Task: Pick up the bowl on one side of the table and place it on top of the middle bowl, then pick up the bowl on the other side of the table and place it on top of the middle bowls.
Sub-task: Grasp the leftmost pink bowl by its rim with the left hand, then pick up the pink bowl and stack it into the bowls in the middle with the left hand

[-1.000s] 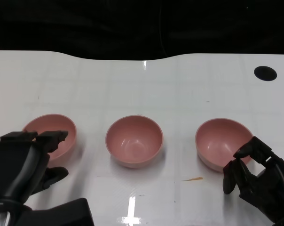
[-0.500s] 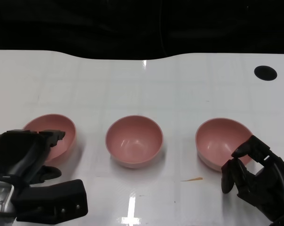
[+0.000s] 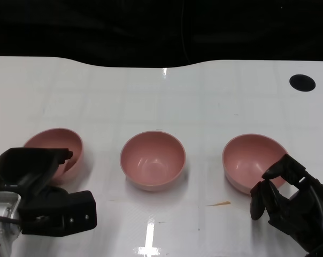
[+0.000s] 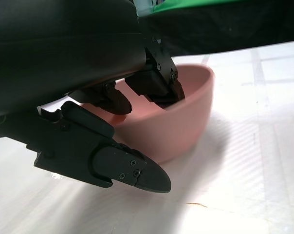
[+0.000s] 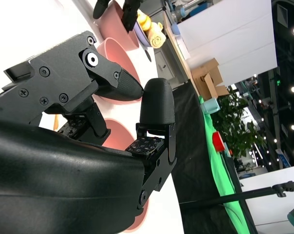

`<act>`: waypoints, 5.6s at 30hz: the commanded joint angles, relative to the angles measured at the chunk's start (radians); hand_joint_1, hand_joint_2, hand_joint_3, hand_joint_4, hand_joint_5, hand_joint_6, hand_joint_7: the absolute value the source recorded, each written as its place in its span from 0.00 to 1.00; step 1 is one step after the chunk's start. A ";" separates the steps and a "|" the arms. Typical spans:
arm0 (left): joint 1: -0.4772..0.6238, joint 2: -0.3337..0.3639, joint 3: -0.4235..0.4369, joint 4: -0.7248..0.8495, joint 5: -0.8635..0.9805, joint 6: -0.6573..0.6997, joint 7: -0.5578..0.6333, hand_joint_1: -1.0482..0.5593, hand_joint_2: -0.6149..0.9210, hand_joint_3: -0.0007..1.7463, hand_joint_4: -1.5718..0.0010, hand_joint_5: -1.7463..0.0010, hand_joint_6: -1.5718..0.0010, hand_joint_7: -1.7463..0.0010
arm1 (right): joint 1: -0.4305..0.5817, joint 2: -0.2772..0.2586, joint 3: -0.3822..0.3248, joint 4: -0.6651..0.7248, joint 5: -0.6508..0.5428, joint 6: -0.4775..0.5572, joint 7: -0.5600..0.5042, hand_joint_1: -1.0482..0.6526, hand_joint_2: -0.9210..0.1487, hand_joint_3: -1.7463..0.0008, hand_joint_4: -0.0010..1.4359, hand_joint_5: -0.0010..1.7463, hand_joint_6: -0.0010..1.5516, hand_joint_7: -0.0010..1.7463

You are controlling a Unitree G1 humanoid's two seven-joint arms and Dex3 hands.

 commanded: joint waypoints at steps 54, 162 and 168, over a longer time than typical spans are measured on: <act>0.105 0.060 0.041 -0.683 -0.136 -0.110 -0.064 0.64 0.96 0.09 0.53 0.09 0.47 0.28 | 0.009 -0.006 0.009 -0.007 0.005 -0.010 -0.009 0.59 0.28 0.40 0.67 1.00 0.40 1.00; -0.020 -0.154 -0.180 -0.216 -0.043 -0.124 -0.027 0.04 1.00 0.44 1.00 1.00 0.84 1.00 | 0.009 -0.002 0.020 -0.004 0.003 -0.024 -0.015 0.59 0.29 0.39 0.66 1.00 0.40 1.00; -0.018 -0.158 -0.184 -0.207 -0.044 -0.125 -0.020 0.05 1.00 0.44 1.00 1.00 0.83 0.99 | 0.010 -0.004 0.019 -0.006 0.008 -0.020 -0.011 0.60 0.28 0.39 0.66 1.00 0.39 1.00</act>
